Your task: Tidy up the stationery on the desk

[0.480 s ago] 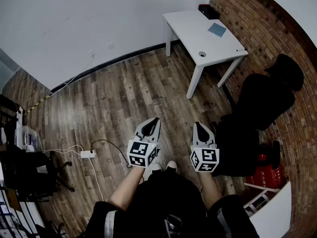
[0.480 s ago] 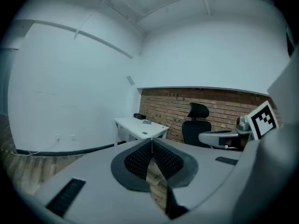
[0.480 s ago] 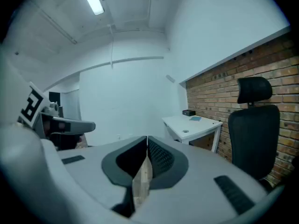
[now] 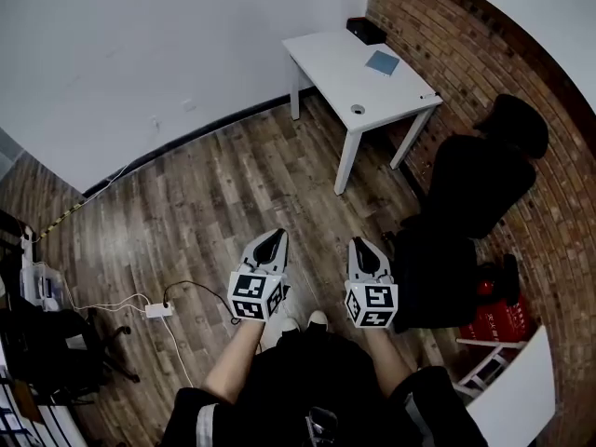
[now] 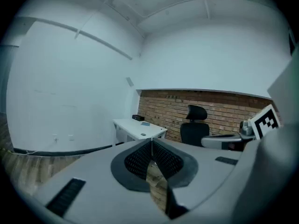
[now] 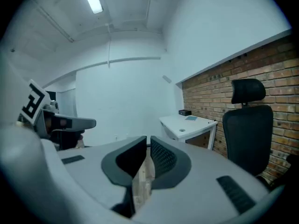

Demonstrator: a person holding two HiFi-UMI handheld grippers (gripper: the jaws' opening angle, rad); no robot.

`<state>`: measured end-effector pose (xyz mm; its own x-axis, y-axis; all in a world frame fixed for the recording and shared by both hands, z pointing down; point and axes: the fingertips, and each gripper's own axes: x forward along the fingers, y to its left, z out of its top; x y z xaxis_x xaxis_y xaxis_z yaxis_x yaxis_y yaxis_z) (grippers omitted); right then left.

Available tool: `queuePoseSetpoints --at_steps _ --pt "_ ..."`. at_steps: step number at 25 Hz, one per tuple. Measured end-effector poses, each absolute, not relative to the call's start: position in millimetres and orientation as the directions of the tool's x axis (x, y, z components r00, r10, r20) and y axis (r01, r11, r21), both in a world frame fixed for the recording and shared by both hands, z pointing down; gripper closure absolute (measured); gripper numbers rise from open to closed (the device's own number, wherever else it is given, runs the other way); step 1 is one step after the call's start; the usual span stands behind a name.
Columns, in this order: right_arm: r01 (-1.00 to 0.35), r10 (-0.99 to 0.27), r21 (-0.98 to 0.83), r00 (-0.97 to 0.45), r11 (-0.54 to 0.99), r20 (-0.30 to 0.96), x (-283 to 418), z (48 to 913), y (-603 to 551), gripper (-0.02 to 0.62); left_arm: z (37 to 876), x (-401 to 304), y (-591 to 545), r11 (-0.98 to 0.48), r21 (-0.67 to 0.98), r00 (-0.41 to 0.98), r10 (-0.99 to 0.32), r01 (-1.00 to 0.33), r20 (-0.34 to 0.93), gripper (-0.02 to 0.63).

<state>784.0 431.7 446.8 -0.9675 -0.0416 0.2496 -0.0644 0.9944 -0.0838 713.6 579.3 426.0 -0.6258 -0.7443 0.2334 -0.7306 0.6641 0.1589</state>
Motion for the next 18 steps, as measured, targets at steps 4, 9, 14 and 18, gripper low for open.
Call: queuePoseSetpoints --at_steps 4,9,14,18 --pt "-0.072 -0.048 -0.086 -0.968 0.994 0.248 786.3 444.9 426.9 0.571 424.5 717.1 572.4 0.655 0.156 -0.618 -0.752 -0.739 0.231 0.583" --pt "-0.077 -0.050 -0.100 -0.969 0.992 0.244 787.1 442.9 418.7 0.571 423.1 718.7 563.7 0.652 0.152 -0.615 -0.754 -0.743 0.232 0.583" --pt "-0.087 -0.062 -0.106 -0.974 0.991 0.220 788.4 438.7 405.7 0.571 422.3 719.5 552.0 0.656 0.146 -0.618 -0.750 -0.740 0.236 0.583" --pt "-0.064 -0.038 -0.112 -0.974 0.992 0.225 789.6 439.7 398.0 0.571 423.0 721.0 539.6 0.662 0.139 -0.622 -0.744 -0.737 0.245 0.583"
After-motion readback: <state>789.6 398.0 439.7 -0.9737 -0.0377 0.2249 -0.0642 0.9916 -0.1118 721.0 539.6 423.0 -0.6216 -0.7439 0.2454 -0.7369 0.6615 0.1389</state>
